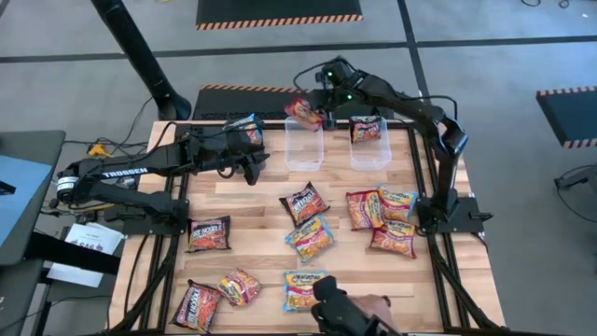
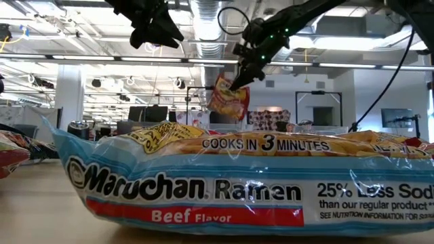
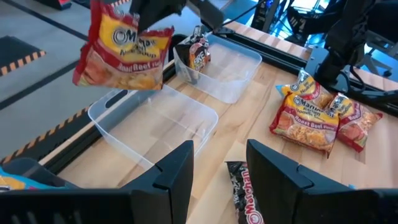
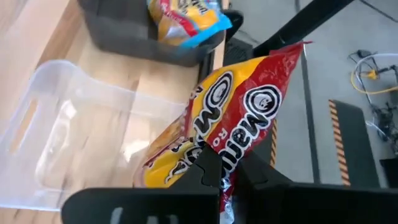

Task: Sort Maruchan noodles
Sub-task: Put the red noodle pack into the left transparent bin

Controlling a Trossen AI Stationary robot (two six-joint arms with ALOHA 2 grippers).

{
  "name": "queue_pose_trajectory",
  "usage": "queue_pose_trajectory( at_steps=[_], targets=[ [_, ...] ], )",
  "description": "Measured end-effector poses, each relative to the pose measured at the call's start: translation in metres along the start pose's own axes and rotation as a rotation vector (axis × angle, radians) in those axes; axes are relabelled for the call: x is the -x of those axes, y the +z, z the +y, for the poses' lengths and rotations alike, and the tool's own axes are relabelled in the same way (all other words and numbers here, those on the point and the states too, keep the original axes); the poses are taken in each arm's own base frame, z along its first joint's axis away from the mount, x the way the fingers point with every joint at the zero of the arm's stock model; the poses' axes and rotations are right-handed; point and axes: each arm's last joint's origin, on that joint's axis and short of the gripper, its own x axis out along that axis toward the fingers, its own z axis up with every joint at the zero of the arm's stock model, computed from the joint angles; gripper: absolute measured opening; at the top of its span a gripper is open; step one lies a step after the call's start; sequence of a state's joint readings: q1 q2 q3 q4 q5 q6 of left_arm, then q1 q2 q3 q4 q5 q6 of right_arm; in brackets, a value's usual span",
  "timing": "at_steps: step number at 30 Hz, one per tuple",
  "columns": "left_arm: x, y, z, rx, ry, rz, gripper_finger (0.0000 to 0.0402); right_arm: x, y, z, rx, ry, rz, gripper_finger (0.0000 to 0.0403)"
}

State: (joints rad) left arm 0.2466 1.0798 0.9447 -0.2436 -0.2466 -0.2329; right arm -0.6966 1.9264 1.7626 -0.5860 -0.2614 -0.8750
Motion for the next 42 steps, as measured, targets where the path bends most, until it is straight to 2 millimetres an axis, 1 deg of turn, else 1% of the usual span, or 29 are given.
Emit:
queue_pose_trajectory(
  at_steps=[5,12,23,26,28,33,37,42],
  targets=[
    [0.0,0.0,0.0,0.022,0.0,0.0,0.0136,-0.017,-0.008,0.004,0.027,0.044,0.031,0.002],
    [0.0,-0.001,0.0,0.024,0.002,0.011,0.0136,-0.031,-0.014,0.011,0.059,0.094,0.064,0.002],
    [0.0,-0.001,0.0,0.023,0.004,0.012,0.0136,-0.031,-0.018,0.015,0.116,0.129,0.119,0.002],
    [0.0,-0.001,0.0,0.023,0.005,0.012,0.0136,-0.038,-0.02,0.017,0.132,0.119,0.139,0.002],
    [0.0,-0.001,0.0,0.023,0.005,0.012,0.0136,-0.038,-0.021,0.018,0.132,0.127,0.151,0.002],
    [0.0,-0.001,0.0,0.023,0.005,0.012,0.0136,-0.038,-0.018,0.018,0.146,0.119,0.147,0.002],
    [0.0,-0.001,0.0,0.023,0.005,0.012,0.0136,-0.038,-0.02,0.018,0.15,0.11,0.17,0.002],
    [0.0,-0.001,0.0,0.023,0.005,0.012,0.0136,-0.04,-0.015,0.022,0.236,0.082,0.23,0.002]
  ],
)
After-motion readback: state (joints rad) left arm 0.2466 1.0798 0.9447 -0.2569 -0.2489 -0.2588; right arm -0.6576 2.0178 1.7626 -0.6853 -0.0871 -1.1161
